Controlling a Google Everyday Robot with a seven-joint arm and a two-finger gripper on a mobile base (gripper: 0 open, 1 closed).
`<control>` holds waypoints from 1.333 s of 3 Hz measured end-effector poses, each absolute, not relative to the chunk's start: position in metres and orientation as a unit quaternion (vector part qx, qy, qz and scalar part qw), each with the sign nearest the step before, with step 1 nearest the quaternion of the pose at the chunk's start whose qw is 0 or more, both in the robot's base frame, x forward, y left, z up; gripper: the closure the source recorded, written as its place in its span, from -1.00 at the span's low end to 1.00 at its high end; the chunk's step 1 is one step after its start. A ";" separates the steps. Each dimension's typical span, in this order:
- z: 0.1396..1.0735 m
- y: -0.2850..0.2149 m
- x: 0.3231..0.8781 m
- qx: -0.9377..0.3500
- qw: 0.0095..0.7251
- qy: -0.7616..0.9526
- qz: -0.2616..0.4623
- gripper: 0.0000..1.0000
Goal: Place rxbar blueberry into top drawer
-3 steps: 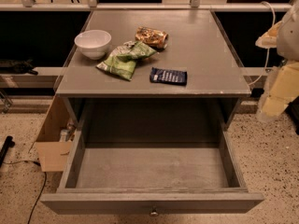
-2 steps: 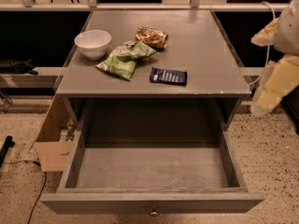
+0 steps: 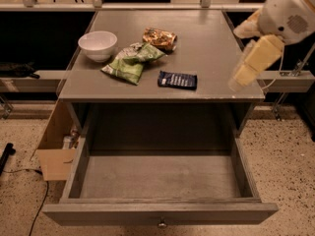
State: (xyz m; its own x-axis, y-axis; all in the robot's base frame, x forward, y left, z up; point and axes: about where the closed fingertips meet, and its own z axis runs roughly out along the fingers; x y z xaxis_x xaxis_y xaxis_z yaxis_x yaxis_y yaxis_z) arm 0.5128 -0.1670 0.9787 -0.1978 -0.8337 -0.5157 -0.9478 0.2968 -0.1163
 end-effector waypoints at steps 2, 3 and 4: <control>0.974 -0.152 0.551 -0.556 0.280 0.764 0.168 -1.00; 0.974 -0.145 0.551 -0.556 0.281 0.768 0.149 -1.00; 0.968 -0.122 0.567 -0.557 0.281 0.770 0.135 -1.00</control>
Offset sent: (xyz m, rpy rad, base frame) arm 0.0315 0.0107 -0.0035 0.1154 0.0240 -0.0142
